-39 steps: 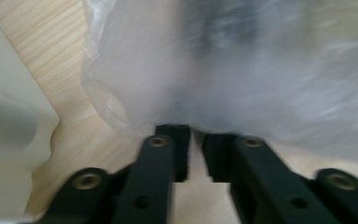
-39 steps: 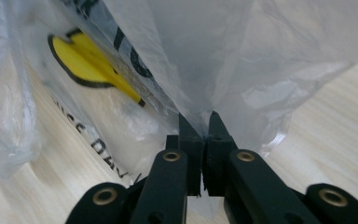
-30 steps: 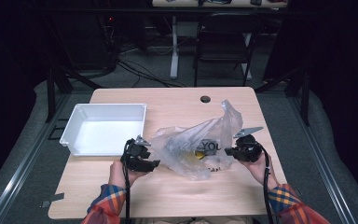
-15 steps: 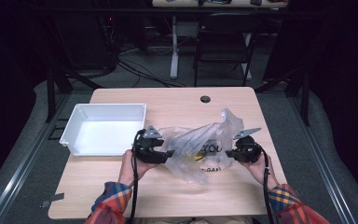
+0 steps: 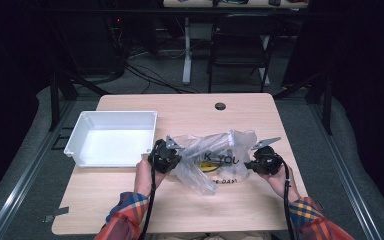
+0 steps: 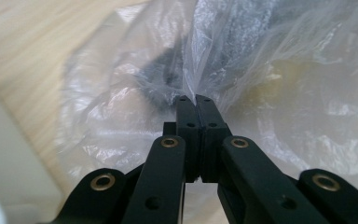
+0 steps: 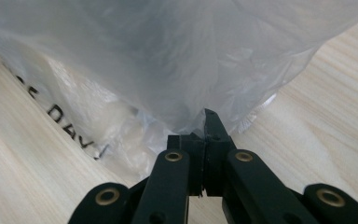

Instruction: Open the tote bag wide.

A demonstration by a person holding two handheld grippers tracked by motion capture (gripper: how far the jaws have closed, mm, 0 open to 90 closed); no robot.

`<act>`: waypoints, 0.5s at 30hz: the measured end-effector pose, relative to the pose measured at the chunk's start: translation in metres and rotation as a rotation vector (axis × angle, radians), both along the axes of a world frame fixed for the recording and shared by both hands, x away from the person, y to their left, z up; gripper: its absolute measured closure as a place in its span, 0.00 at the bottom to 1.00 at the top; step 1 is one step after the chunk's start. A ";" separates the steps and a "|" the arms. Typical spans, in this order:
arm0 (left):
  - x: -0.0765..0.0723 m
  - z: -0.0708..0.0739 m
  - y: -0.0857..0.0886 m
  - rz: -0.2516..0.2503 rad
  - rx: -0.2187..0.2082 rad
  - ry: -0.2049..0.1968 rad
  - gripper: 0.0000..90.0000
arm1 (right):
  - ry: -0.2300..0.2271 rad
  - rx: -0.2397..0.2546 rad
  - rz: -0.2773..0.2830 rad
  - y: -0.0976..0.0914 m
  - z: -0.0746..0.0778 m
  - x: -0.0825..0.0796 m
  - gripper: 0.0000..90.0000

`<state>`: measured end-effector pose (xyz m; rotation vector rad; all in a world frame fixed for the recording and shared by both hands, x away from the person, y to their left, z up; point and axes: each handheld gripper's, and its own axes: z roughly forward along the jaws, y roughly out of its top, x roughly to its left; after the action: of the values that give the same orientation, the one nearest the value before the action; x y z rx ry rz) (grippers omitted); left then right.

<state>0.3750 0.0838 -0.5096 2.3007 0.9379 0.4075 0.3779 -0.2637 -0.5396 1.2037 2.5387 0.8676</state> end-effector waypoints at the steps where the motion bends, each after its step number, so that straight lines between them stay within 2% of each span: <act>1: 0.002 0.001 0.002 0.011 0.005 -0.001 1.00 | 0.002 -0.005 -0.002 0.000 -0.001 0.000 1.00; 2: 0.005 0.002 0.004 0.034 0.004 -0.007 1.00 | 0.012 -0.024 0.006 -0.002 -0.002 0.001 1.00; 5: 0.014 0.002 0.009 0.089 0.033 -0.026 1.00 | 0.037 -0.034 -0.007 -0.006 -0.008 0.004 1.00; 8: 0.025 -0.002 0.013 0.135 0.073 -0.022 1.00 | 0.049 -0.069 -0.021 -0.012 -0.012 0.007 1.00; 10: 0.030 -0.006 0.014 0.156 0.085 -0.016 1.00 | 0.058 -0.068 -0.041 -0.016 -0.014 0.009 1.00; 12: 0.033 -0.008 0.014 0.162 0.102 -0.013 1.00 | 0.047 -0.081 -0.052 -0.018 -0.015 0.010 1.00; 15: 0.036 -0.010 0.013 0.176 0.133 -0.025 1.00 | 0.042 -0.117 -0.065 -0.022 -0.014 0.011 1.00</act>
<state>0.4109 0.0970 -0.5195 2.3328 1.1364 0.5880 0.3893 -0.2860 -0.5533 1.2726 2.5287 0.6759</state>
